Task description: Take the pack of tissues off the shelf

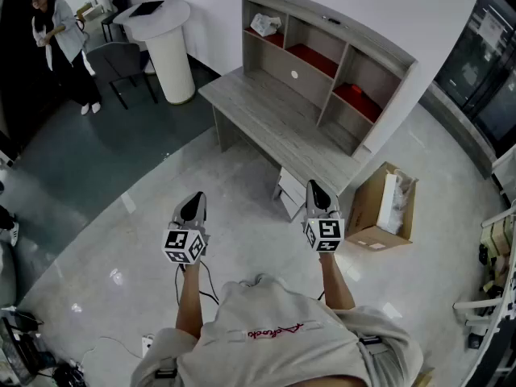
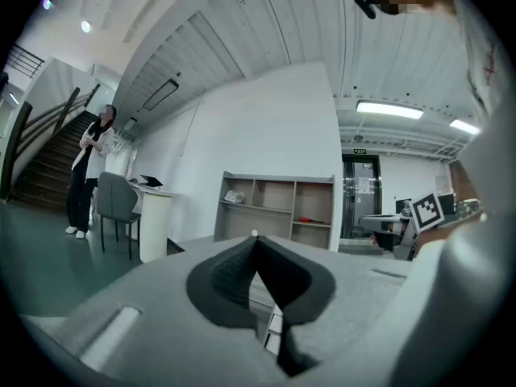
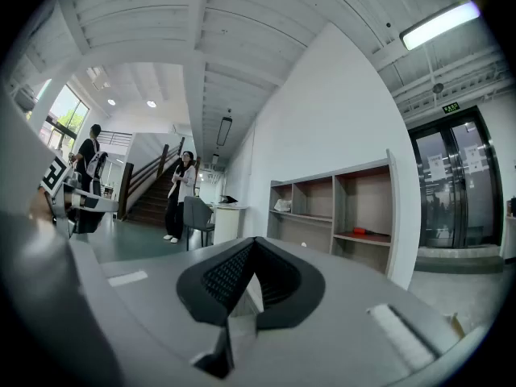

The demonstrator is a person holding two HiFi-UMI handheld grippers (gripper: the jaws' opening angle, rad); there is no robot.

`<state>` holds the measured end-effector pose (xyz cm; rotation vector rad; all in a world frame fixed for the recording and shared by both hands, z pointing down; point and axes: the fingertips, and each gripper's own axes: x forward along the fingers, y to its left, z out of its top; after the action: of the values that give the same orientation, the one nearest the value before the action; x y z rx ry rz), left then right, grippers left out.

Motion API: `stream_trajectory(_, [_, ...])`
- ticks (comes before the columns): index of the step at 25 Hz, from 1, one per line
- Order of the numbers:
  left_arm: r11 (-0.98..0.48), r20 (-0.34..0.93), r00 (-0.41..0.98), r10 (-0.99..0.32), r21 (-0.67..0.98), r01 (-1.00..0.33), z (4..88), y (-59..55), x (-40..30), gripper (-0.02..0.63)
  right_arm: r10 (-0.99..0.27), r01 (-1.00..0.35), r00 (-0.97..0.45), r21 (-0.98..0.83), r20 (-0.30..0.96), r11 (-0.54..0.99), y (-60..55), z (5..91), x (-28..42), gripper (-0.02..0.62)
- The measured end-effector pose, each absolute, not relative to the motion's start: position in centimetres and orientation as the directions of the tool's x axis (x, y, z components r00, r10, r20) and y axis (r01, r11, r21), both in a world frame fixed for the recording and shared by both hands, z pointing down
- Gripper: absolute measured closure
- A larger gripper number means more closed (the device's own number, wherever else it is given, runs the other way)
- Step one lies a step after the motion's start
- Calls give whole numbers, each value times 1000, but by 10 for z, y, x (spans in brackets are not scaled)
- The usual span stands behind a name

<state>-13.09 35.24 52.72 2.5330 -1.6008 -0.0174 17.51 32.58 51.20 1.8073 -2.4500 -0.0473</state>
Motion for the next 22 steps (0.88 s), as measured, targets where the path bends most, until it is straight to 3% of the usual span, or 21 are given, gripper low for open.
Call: stream_trajectory(22, [-402, 63, 408, -911, 86, -911, 520, 314, -93, 607, -939, -938, -343, 45, 14, 343, 286, 511, 196, 588])
